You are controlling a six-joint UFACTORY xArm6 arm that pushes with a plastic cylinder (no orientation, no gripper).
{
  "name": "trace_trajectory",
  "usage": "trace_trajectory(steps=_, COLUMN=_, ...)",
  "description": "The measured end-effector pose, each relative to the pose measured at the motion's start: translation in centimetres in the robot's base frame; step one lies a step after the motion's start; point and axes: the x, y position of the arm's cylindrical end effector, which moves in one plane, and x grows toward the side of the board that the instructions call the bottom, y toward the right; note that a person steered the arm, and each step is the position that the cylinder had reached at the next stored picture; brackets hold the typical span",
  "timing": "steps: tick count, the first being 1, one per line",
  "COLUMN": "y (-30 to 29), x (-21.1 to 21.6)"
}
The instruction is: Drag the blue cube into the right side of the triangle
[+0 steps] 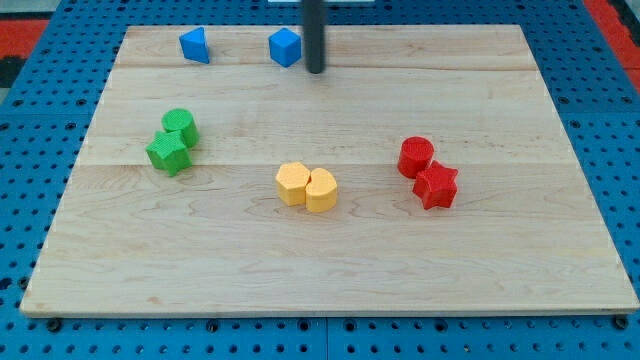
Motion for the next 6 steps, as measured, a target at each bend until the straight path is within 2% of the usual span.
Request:
trace_trajectory(steps=1, y=3.3, x=-4.8)
trace_trajectory(steps=2, y=-3.7, x=-5.8)
trace_trajectory(steps=3, y=-10.6, x=-4.9)
trace_trajectory(steps=4, y=-12.6, x=-4.3)
trace_trajectory(steps=5, y=-5.6, x=-4.4)
trace_trajectory(steps=6, y=-5.8, x=0.0)
